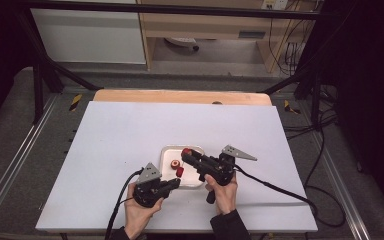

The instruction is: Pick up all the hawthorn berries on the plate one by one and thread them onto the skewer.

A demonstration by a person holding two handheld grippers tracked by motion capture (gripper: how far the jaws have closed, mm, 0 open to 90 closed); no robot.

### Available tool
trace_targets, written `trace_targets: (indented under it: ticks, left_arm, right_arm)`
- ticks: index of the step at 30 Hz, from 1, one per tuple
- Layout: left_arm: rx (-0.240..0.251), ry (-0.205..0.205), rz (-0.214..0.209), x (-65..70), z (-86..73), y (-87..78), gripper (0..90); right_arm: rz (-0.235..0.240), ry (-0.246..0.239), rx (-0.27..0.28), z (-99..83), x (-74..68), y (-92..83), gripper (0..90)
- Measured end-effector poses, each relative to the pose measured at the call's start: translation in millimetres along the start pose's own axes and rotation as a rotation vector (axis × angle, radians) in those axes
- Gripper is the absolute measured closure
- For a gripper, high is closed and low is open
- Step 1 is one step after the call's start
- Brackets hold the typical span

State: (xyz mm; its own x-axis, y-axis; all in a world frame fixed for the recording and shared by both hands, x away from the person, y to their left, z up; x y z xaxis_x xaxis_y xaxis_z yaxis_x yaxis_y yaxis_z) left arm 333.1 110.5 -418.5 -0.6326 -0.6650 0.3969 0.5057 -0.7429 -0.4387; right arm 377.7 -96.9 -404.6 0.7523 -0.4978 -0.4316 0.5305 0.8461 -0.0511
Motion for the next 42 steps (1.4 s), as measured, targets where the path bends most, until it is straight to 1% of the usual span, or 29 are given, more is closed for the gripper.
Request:
trace_targets:
  ticks: [1, 2, 3, 5, 6, 7, 8, 9, 11, 12, 13, 14, 16, 18, 19, 21, 22, 25, 27, 28, 31, 33, 37, 39, 42]
  left_arm:
    - [-0.016, -0.006, 0.009, -1.0, 5.5, -2.1, 89.1]
    - [-0.003, 0.029, 0.029, -1.1, 5.4, -3.1, 89.1]
    - [-0.001, 0.029, 0.045, -1.7, 2.8, -2.4, 89.0]
    - [-0.008, 0.019, 0.046, -5.5, 3.3, -1.9, 89.0]
    - [-0.007, 0.018, 0.041, -6.0, 4.6, -2.8, 89.0]
    - [-0.006, 0.029, 0.046, -5.6, 5.5, -3.4, 88.9]
    - [-0.003, 0.035, 0.048, -5.9, 6.1, -3.8, 88.9]
    - [-0.006, 0.035, 0.045, -6.8, 6.2, -4.0, 88.9]
    - [-0.006, 0.055, 0.057, -8.3, 5.7, -5.9, 88.9]
    - [-0.008, 0.058, 0.055, -9.9, 5.4, -6.9, 88.8]
    - [-0.005, 0.058, 0.056, -10.8, 5.1, -7.7, 88.8]
    - [-0.009, 0.065, 0.060, -12.2, 4.9, -8.8, 88.8]
    - [-0.012, 0.079, 0.072, -14.2, 4.1, -10.1, 88.8]
    - [-0.021, 0.085, 0.083, -18.0, 3.0, -12.3, 88.7]
    - [-0.025, 0.090, 0.087, -19.5, 2.3, -13.4, 88.7]
    - [-0.037, 0.101, 0.100, -22.1, 0.6, -15.2, 88.6]
    - [-0.043, 0.107, 0.105, -23.7, -0.6, -16.7, 88.6]
    - [-0.055, 0.115, 0.117, -29.3, -3.5, -21.9, 88.6]
    - [-0.060, 0.115, 0.122, -33.6, -5.1, -25.9, 88.6]
    - [-0.065, 0.114, 0.130, -35.9, -5.9, -27.9, 88.5]
    - [-0.071, 0.106, 0.141, -42.9, -9.0, -33.6, 88.5]
    - [-0.077, 0.096, 0.139, -46.6, -10.9, -37.1, 88.5]
    - [-0.091, 0.097, 0.146, -52.5, -14.0, -43.9, 88.4]
    - [-0.092, 0.090, 0.149, -56.0, -15.8, -47.3, 88.3]
    - [-0.101, 0.086, 0.159, -62.0, -19.5, -52.5, 88.3]
  right_arm:
    - [0.063, 0.017, -0.072, -9.0, -1.9, 5.7, 61.1]
    - [0.076, 0.035, -0.029, -16.0, -3.9, 8.3, 61.1]
    - [0.073, 0.037, -0.010, -17.0, -5.1, 8.6, 61.0]
    - [0.065, 0.019, -0.049, -16.5, -4.1, 12.7, 60.9]
    - [0.060, 0.020, -0.045, -16.3, -4.1, 13.7, 60.7]
    - [0.058, 0.018, -0.038, -15.6, -4.9, 14.2, 60.5]
    - [0.051, 0.005, -0.032, -14.9, -5.7, 14.7, 60.1]
    - [0.041, -0.012, -0.024, -14.2, -6.0, 14.9, 56.3]
    - [0.008, -0.055, -0.033, -9.5, -5.6, 14.5, 44.4]
    - [0.001, -0.058, -0.034, -7.3, -5.3, 13.5, 41.2]
    - [-0.016, -0.077, -0.032, -3.0, -5.3, 11.3, 38.1]
    - [-0.023, -0.090, -0.033, -0.4, -5.1, 9.9, 36.3]
    - [-0.042, -0.115, -0.074, 5.5, -2.5, 7.2, 30.0]
    - [-0.076, -0.153, -0.126, 8.7, 1.8, 4.8, 24.3]
    - [-0.093, -0.175, -0.168, 9.0, 4.3, 3.4, 22.0]
    - [-0.117, -0.220, -0.226, 8.6, 8.1, 0.9, 17.1]
    - [-0.126, -0.235, -0.245, 8.4, 9.5, -0.1, 15.4]
    - [-0.159, -0.292, -0.325, 7.7, 14.0, -3.9, 10.3]
    - [-0.169, -0.325, -0.374, 7.3, 15.7, -5.5, 8.4]
    - [-0.175, -0.337, -0.387, 7.2, 16.2, -6.0, 8.1]
    - [-0.172, -0.367, -0.428, 7.3, 17.4, -7.2, 7.5]
    - [-0.181, -0.374, -0.459, 7.9, 18.8, -7.8, 7.2]
    - [-0.193, -0.405, -0.534, 11.0, 19.6, -6.3, 6.5]
    - [-0.193, -0.412, -0.576, 12.5, 18.8, -3.3, 6.4]
    - [-0.201, -0.437, -0.630, 13.5, 17.9, 2.9, 6.3]
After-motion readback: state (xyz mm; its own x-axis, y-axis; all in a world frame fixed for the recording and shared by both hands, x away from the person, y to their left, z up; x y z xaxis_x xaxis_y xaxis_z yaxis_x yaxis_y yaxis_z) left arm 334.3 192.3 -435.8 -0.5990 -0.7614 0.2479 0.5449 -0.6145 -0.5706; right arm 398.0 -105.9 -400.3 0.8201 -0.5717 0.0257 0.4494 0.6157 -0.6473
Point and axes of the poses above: each handheld gripper's, and its own axes: y roughly forward along the jaws, z roughly out of its top, x roughly to its right, the point moved 2 cm from there along y, roughly forward along the jaws, and after that the axes turned 9 degrees about -y, right-handed, at the moved point
